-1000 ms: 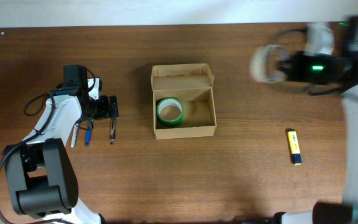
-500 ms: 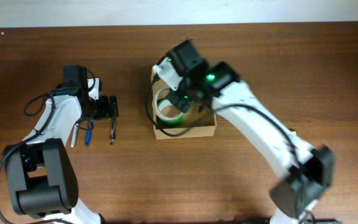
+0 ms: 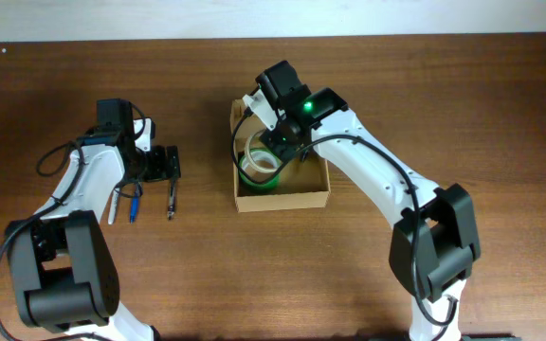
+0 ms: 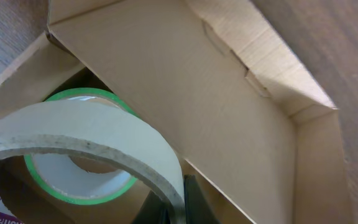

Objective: Pack container
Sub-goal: 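Lower the white tape into the box beside the green tape, release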

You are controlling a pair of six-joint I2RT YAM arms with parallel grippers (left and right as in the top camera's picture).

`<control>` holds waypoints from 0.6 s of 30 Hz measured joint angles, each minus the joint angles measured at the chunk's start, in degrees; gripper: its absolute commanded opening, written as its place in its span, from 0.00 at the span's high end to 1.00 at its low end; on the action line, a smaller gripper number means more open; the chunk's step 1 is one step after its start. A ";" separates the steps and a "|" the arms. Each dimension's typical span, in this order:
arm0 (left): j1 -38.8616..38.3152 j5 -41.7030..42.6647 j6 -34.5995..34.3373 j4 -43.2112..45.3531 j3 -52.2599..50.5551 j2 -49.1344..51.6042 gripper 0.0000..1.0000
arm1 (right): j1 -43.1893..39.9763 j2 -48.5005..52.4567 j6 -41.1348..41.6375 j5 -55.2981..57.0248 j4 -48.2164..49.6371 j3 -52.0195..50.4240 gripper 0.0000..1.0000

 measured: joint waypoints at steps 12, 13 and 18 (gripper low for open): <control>0.00 0.00 0.00 0.00 -0.02 0.00 0.01 | 0.13 3.76 1.49 -2.93 0.07 0.00 0.96; 0.00 0.00 0.00 0.00 -0.02 0.00 0.01 | 0.13 3.91 1.46 -3.21 0.07 0.00 0.96; 0.00 0.00 0.00 0.00 -0.02 0.00 0.01 | 0.26 4.39 1.62 -3.74 0.39 0.00 0.91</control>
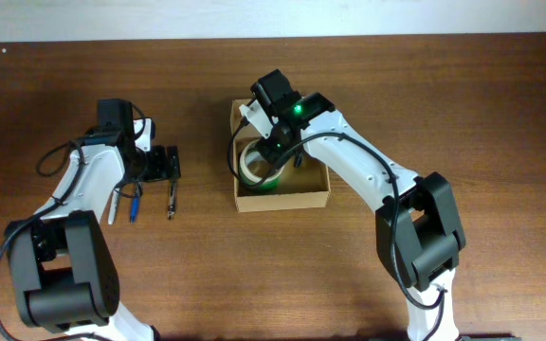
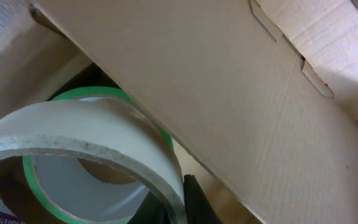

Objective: Pack container
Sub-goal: 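Lower the white tape into the box beside the green tape, release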

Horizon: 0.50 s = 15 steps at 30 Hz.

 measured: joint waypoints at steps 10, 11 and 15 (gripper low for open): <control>0.00 0.00 0.00 0.00 0.00 0.00 0.01 | 0.26 0.02 1.27 -0.39 0.44 0.00 0.75; 0.00 0.00 0.00 0.00 0.02 0.00 0.01 | 0.26 0.02 1.36 -0.39 0.26 0.00 0.75; 0.00 0.00 0.00 0.00 0.00 0.00 0.01 | 0.24 0.02 1.40 -0.42 -4.48 0.59 0.72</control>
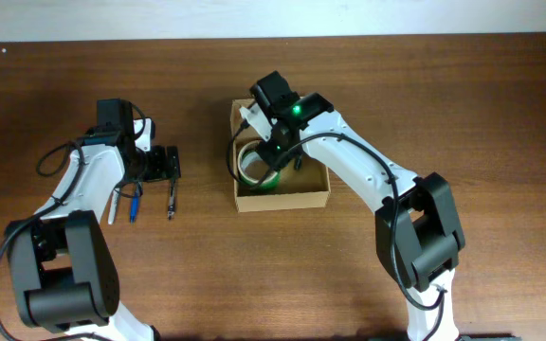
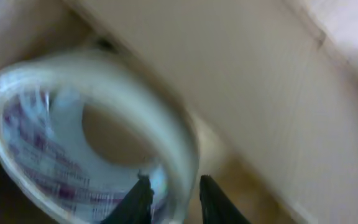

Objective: Pack container
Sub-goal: 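Lower the white tape into the box beside the green tape, release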

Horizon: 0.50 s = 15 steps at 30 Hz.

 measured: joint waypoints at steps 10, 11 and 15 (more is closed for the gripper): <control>0.00 0.00 0.00 0.00 0.00 0.00 0.01 | 0.00 -1.62 0.00 1.01 -11.74 18.80 0.63; 0.00 0.00 0.00 0.00 0.00 0.00 0.01 | 0.00 -2.32 0.00 1.16 -12.11 19.58 0.62; 0.00 0.00 0.00 0.02 0.00 0.00 0.01 | 0.00 -4.13 -0.02 1.40 -14.88 20.48 0.59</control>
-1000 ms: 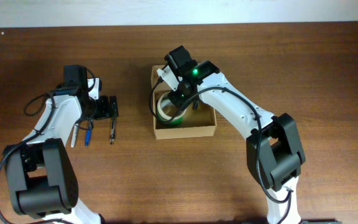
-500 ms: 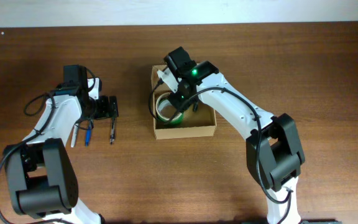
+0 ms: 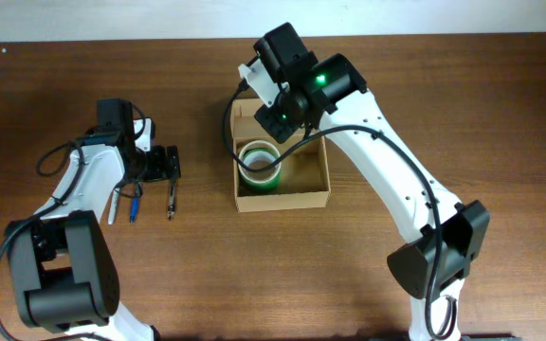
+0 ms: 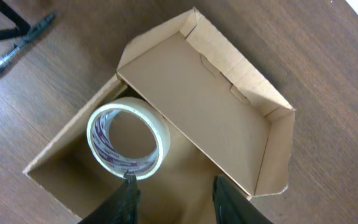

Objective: Pack container
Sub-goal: 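Lower the white tape into the box beside the green tape, release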

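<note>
The open cardboard box [image 3: 313, 194] stands mid-table with its lid flap [image 4: 197, 118] up along the far side. Inside, at its left end, a cream tape roll [image 3: 259, 158] [image 4: 127, 138] lies flat on a green tape roll [image 3: 257, 182]. My right gripper [image 3: 275, 118] [image 4: 174, 179] hangs above the box, open and holding nothing, and one finger [image 4: 127, 198] shows just past the roll's rim. My left gripper [image 3: 171, 163] rests left of the box and looks open, with nothing seen in it.
Pens lie on the wood by the left gripper: a blue one [image 3: 133, 204], a white one [image 3: 115, 205] and a dark one [image 3: 171, 201] [image 4: 17, 40]. The right half of the box floor [image 3: 303, 172] is bare.
My right gripper was down inside the box with its fingers astride the cream roll's wall. Now it is well above the box, wide open, and the roll stays on the green roll. The left arm is unmoved.
My right gripper first held the cream tape roll by its wall, tilted over the green roll in the box. It was then lower in the box, then its fingers stood apart at the roll. Now the roll lies flat on the green one and the gripper is above.
</note>
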You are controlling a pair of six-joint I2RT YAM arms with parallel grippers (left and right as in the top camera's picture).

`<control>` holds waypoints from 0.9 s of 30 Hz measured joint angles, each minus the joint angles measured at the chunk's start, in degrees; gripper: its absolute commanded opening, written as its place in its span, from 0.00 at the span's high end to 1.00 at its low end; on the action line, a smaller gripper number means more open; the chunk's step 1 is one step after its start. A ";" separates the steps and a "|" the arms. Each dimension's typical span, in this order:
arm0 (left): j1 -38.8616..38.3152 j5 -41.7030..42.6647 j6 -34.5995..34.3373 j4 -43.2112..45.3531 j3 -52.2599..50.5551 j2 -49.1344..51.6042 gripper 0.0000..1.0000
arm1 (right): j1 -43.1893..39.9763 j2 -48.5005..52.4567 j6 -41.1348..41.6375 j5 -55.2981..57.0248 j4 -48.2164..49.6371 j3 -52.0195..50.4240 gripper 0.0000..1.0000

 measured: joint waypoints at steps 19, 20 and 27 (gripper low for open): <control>0.00 0.00 0.00 -0.02 0.00 0.00 0.01 | -0.50 9.40 3.02 -2.19 -1.46 -0.22 0.96; 0.00 0.00 0.00 0.00 0.02 0.00 0.01 | -0.50 9.75 3.06 -2.47 -1.62 -0.24 0.96; 0.00 0.00 0.00 -0.02 0.00 0.00 0.01 | -0.50 9.86 4.28 -4.00 -2.05 -0.87 0.96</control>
